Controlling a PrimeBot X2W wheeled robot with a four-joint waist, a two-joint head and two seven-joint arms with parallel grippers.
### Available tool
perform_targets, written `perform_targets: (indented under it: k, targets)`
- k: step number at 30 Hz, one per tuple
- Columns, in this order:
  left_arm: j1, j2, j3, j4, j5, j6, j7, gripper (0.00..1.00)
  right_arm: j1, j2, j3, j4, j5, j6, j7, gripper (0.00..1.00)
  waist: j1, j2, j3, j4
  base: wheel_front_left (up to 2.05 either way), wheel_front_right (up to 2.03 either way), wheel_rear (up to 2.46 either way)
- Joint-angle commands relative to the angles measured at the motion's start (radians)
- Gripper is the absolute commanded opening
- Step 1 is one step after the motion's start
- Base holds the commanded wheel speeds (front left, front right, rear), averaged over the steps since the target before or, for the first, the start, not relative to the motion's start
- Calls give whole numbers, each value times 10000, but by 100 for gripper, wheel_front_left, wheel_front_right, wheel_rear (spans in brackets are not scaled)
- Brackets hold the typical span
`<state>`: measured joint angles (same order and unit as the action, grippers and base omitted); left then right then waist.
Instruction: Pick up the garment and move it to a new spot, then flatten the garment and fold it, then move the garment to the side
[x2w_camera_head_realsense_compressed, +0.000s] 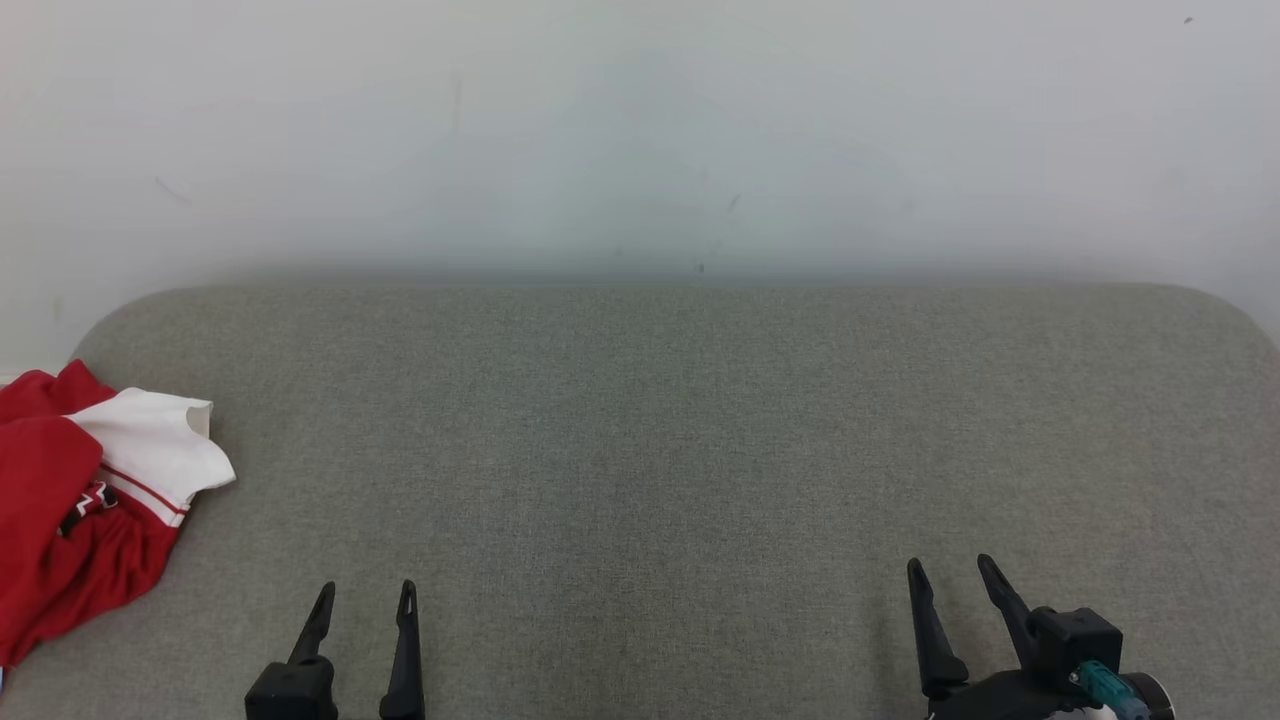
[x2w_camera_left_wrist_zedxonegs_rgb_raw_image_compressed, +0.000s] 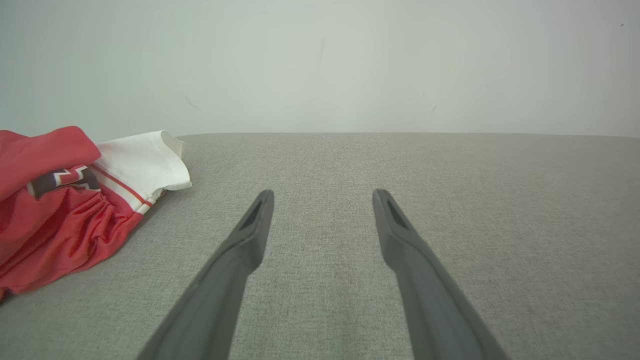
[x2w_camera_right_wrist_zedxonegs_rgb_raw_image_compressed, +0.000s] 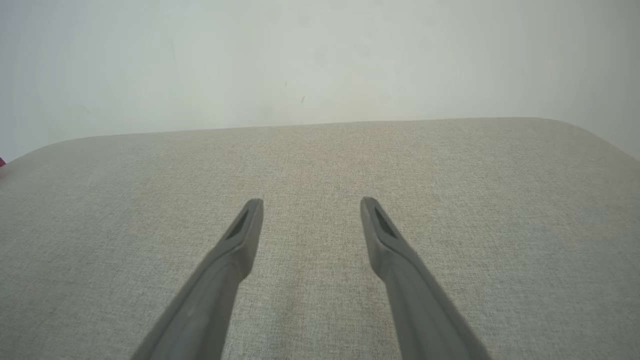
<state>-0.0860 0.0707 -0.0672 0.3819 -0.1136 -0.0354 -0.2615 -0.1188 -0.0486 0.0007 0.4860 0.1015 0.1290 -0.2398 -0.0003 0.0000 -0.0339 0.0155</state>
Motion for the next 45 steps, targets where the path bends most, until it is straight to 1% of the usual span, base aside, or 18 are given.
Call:
perform_targets:
  k: [1, 12, 16, 20, 25, 28, 33, 40, 43, 45]
  targets:
    - [-72, -15, 1, 48, 17, 6, -54, 100, -24, -30, 14, 12, -64, 32, -72, 100, 3, 0, -6, -2, 0, 0, 0]
    - [-63, -51, 79, 116, -96, -25, -46, 100, -7, -30, 13, 89, -21, 32, -72, 100, 3, 0, -73, -23, 0, 0, 0]
    - [-50, -63, 79, 117, -130, -38, -46, 100, 146, -25, -60, 76, -92, 32, -83, 100, 3, 0, -139, 141, 0, 0, 0]
    - [19, -35, 194, 53, -164, 7, -46, 100, 168, -25, 40, 6, 23, 33, -82, 100, 3, 0, -189, 489, 0, 0, 0]
    - [216, 58, 368, -32, -199, 62, -46, 100, 239, -25, 372, -126, 271, 33, -131, 100, 3, 0, -254, 1189, 0, 0, 0]
    - [312, 154, 514, -84, -212, 63, -44, 100, 341, -25, 549, -222, 411, 33, -161, 100, 3, 0, -295, 1761, 0, 0, 0]
    - [476, 249, 682, -208, -212, 121, -44, 100, 380, -27, 769, -314, 639, 33, -178, 100, 3, 0, -341, 2820, 0, 0, 0]
    - [545, 430, 864, -354, -206, 136, -46, 100, 530, -24, 797, -352, 859, 33, -237, 100, 3, 0, -401, 4462, 0, 0, 0]
    - [750, 464, 1129, -614, -309, 321, -46, 100, 197, -16, 1086, -321, 900, 33, -232, 100, 3, 0, -213, 4766, 0, 0, 0]
    - [853, 468, 1494, -933, -423, 460, -46, 100, -123, -27, 1400, -212, 890, 33, -230, 100, 3, 0, -19, 4911, 0, 0, 0]
